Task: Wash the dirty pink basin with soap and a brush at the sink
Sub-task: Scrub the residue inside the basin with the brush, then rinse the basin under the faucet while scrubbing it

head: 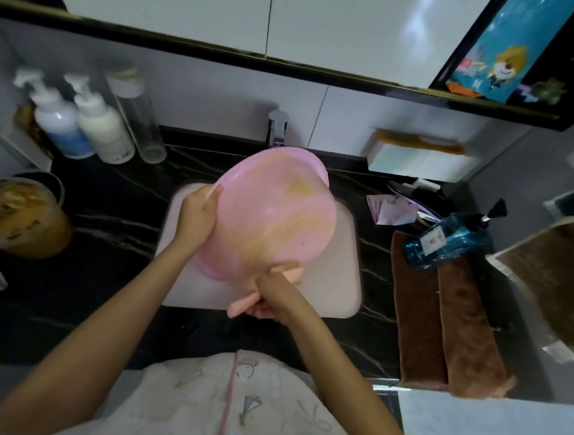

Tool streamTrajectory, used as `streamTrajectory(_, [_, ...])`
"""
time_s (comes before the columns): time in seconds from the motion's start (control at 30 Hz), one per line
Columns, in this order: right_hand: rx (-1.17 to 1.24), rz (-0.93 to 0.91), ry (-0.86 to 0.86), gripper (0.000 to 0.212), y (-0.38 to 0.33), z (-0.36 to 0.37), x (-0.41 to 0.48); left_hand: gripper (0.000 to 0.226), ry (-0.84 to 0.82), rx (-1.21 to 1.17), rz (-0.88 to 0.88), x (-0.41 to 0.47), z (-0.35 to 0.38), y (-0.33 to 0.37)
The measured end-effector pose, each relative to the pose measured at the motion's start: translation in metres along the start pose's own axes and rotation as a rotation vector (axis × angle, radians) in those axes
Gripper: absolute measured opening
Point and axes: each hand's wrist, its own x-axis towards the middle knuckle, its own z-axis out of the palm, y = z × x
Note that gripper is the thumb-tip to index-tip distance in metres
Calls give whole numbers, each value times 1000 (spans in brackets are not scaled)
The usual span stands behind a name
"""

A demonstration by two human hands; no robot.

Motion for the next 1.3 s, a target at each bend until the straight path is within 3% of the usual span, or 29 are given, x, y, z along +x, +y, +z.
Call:
streamTrajectory(0.1, [84, -152, -25, 24, -11, 2, -19, 30, -32, -2, 16, 1, -4, -4])
streamTrajectory(0.17, [212, -357, 58, 21, -11, -15, -27, 35, -47, -32, -6, 2, -9, -9])
streamTrajectory(0.23, [309, -584, 149, 33, -6, -39, -34, 37, -61, -76, -37, 0, -12, -7])
streamTrajectory(0.3, [371, -705, 234, 31, 3, -60, -39, 24, -112, -114, -54, -4, -13, 5])
streamTrajectory(0.37, [465, -701, 334, 26, 15, -79, -41, 2, -196, -97, -25, -11, -14, 22])
streamTrajectory(0.43, [523, -669, 424, 23, 27, -96, -40, 20, -275, -19, 62, -16, -17, 39])
streamTrajectory(0.57, [545, -675, 522, 23, 46, -120, -45, 23, -431, 24, 185, -26, -31, 66])
streamTrajectory(0.63, [533, -696, 547, 26, 51, -127, -47, 24, -490, 138, 349, -35, -38, 72])
streamTrajectory(0.8, [456, -721, 555, 28, 58, -141, -48, 13, -525, 406, 998, -67, -37, 59])
streamTrajectory(0.87, [393, -729, 536, 25, 60, -144, -45, 14, -526, 504, 1115, -68, -31, 41])
streamTrajectory(0.93, [350, -731, 492, 32, 61, -143, -43, 10, -553, 576, 1126, -67, -27, 21])
streamTrajectory(1.07, [264, -723, 389, 39, 57, -138, -40, 36, -688, 768, 1132, -79, -15, -18])
streamTrajectory(1.2, [216, -688, 324, 45, 53, -128, -28, 41, -829, 916, 1021, -76, -16, -29])
streamTrajectory(1.3, [152, -637, 305, 47, 50, -122, -17, 61, -881, 914, 881, -78, -13, -18])
